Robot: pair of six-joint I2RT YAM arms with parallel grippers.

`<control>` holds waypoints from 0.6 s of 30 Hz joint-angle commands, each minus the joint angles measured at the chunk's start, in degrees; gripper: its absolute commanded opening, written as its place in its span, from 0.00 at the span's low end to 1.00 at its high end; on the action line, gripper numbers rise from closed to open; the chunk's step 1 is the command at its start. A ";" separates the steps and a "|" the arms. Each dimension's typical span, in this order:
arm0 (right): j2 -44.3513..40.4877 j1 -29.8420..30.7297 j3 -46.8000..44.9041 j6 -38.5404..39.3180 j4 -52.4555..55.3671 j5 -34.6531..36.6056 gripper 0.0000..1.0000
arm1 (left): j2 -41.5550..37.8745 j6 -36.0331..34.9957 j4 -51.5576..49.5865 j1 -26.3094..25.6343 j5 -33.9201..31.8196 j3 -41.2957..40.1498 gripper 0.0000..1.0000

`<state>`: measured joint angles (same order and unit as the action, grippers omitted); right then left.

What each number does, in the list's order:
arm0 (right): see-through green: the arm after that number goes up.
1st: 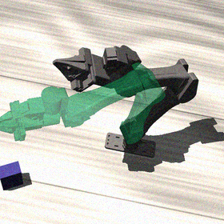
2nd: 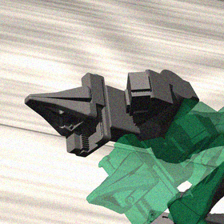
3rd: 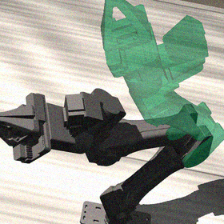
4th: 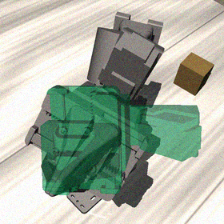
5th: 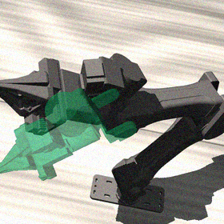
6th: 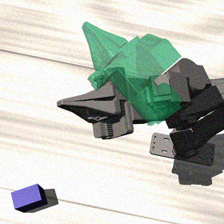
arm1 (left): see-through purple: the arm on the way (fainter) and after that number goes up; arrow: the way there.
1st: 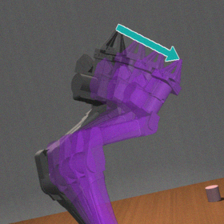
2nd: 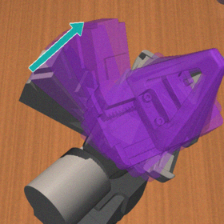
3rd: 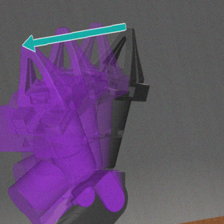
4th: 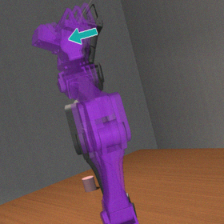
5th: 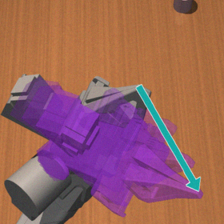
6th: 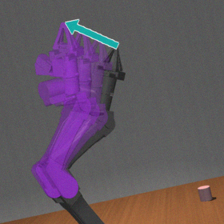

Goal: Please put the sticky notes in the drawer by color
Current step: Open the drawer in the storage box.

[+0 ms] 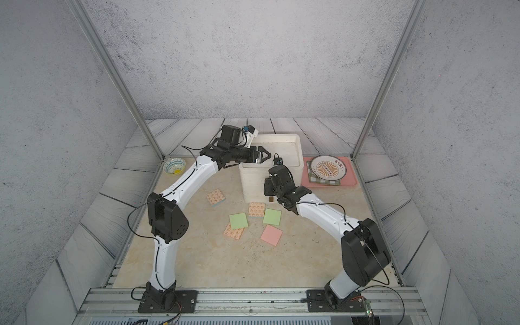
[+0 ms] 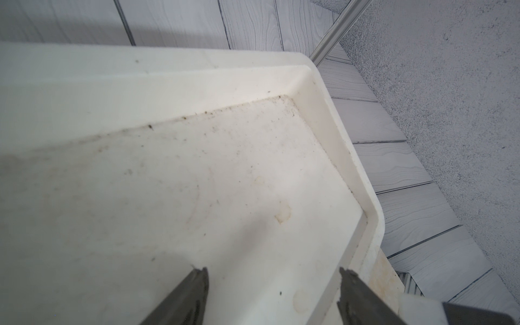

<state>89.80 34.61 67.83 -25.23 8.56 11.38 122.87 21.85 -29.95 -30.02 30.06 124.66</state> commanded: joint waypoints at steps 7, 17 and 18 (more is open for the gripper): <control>-0.99 -0.17 1.57 1.61 -4.19 2.65 0.37 | 1.05 -0.87 -12.41 1.64 -1.93 -3.26 0.79; -1.43 -0.15 1.10 1.67 -4.14 2.93 0.00 | 1.47 -0.93 -12.64 2.49 -1.18 -3.33 0.79; -1.68 -0.13 0.79 1.68 -3.99 2.87 0.00 | 1.50 -0.85 -12.75 2.66 -1.03 -3.43 0.79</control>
<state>89.78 34.76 67.85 -23.77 7.90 12.99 122.48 20.75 -31.05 -29.45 31.59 124.20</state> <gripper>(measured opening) 0.052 0.793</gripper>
